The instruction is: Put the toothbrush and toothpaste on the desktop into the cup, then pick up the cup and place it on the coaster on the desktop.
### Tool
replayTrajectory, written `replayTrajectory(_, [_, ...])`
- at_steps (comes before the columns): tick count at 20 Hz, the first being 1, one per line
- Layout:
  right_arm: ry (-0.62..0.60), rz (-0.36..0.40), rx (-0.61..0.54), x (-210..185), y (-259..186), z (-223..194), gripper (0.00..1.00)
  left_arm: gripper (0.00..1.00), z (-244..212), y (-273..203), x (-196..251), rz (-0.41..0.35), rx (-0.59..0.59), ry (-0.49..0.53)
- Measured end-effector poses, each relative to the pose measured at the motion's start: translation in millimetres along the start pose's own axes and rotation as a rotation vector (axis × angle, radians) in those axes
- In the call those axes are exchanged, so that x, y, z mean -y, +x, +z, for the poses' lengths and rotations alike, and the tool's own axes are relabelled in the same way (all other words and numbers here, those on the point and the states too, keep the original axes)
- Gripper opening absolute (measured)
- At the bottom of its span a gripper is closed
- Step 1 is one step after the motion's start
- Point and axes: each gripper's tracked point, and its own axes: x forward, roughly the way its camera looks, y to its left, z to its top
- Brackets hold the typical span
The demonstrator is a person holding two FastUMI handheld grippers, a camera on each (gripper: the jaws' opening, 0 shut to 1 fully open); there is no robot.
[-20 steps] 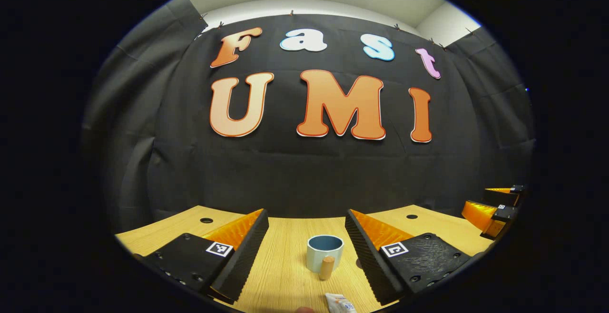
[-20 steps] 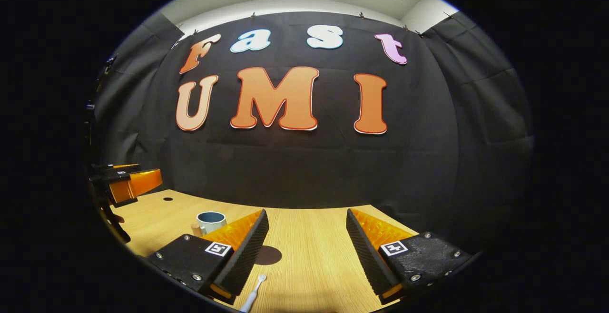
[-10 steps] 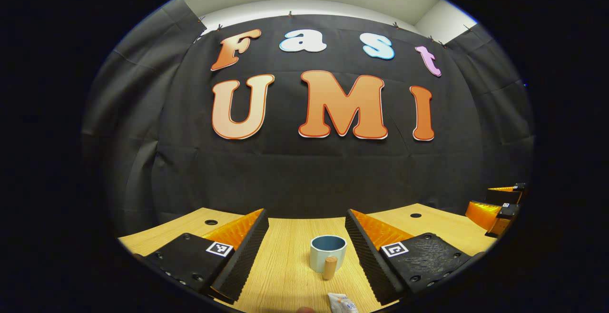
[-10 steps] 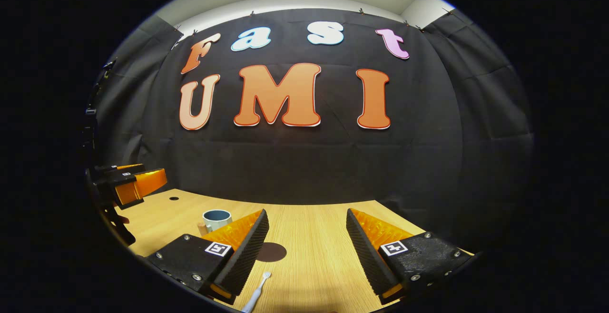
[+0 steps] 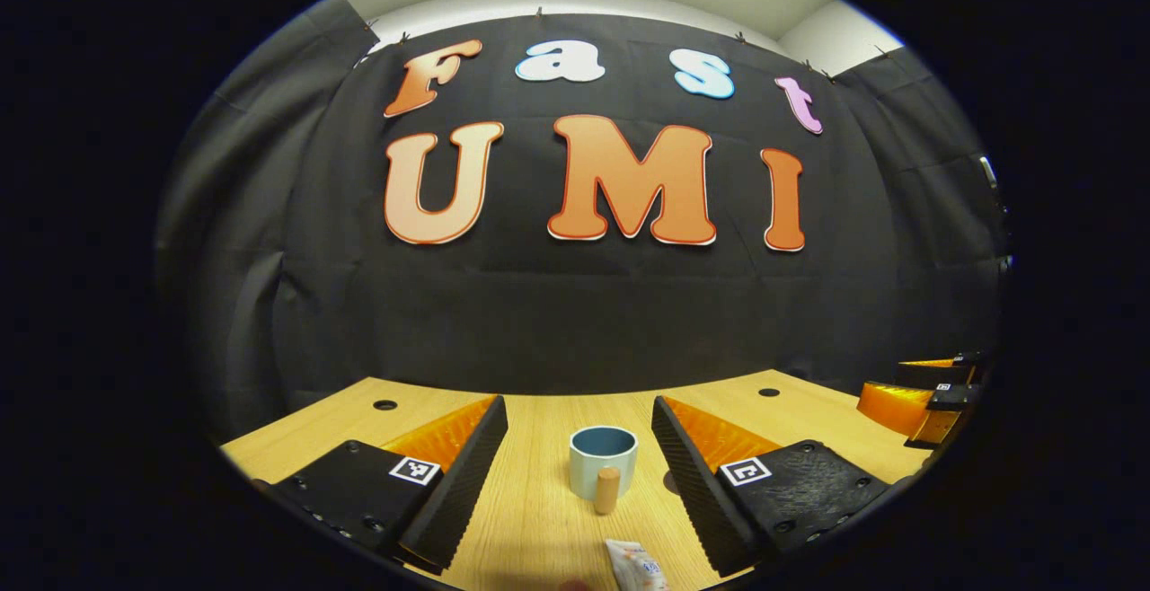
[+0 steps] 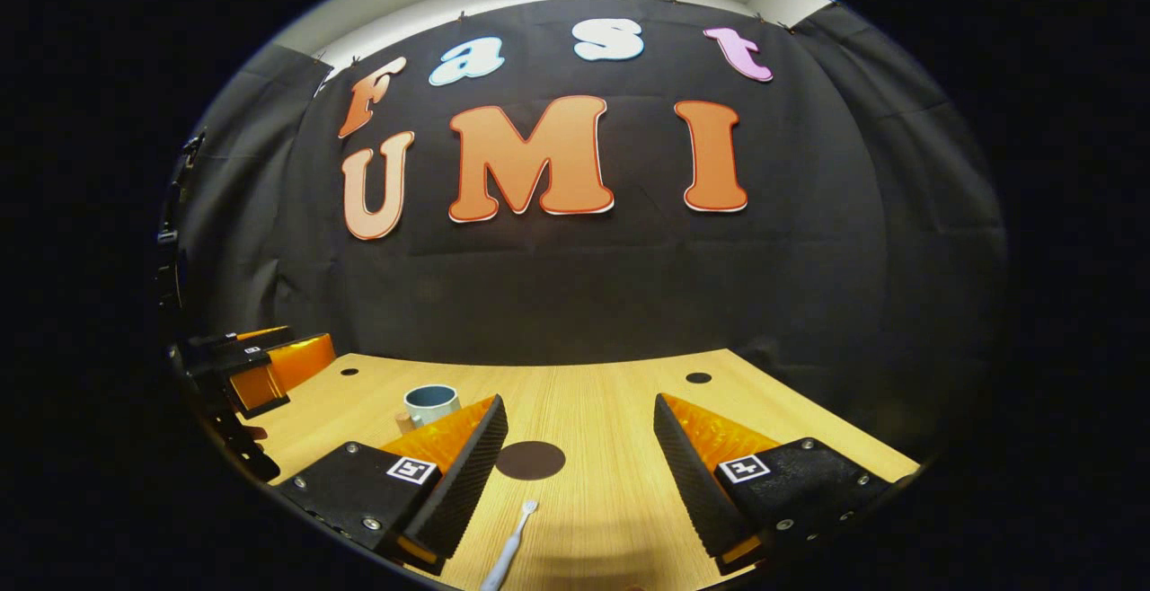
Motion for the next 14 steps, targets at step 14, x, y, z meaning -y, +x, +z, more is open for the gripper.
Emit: replayTrajectory(14, [-0.106,0.058,-0.237,-30,2,-89,0.98,0.98,-134,-10,29,-0.068,-0.361,0.015])
